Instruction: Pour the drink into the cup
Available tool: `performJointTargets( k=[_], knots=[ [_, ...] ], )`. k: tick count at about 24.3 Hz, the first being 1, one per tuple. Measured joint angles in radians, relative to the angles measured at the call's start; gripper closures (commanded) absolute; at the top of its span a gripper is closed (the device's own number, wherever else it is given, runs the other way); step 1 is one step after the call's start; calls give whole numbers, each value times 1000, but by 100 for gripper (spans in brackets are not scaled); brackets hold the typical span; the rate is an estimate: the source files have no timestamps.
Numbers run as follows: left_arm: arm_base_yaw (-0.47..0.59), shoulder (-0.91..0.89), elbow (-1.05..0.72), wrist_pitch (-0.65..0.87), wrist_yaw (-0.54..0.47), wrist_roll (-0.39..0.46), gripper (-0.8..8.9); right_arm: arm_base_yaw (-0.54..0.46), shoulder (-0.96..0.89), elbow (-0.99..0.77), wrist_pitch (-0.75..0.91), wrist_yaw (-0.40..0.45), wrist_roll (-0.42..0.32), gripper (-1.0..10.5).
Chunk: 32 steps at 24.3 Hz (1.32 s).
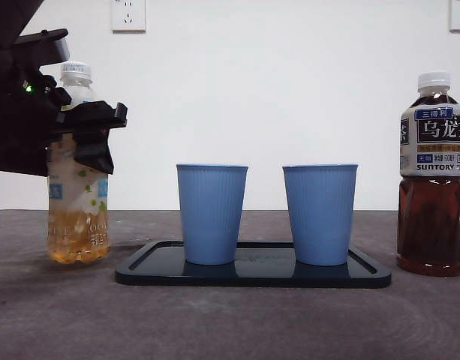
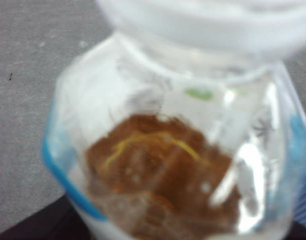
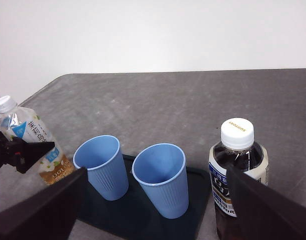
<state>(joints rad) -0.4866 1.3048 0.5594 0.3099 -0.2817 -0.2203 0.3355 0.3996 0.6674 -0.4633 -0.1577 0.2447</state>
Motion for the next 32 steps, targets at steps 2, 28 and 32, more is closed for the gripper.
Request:
performJointTargets(
  k=[2, 28, 32],
  knots=[
    [0, -6, 0, 9, -1, 0, 372, 0, 0, 0, 0, 0, 0, 505],
    [-56, -649, 250, -789, 237, -32, 377, 0, 0, 0, -4, -187, 26, 505],
    [-63, -700, 337, -935, 344, -25, 377, 0, 0, 0, -51, -244, 26, 506]
  ],
)
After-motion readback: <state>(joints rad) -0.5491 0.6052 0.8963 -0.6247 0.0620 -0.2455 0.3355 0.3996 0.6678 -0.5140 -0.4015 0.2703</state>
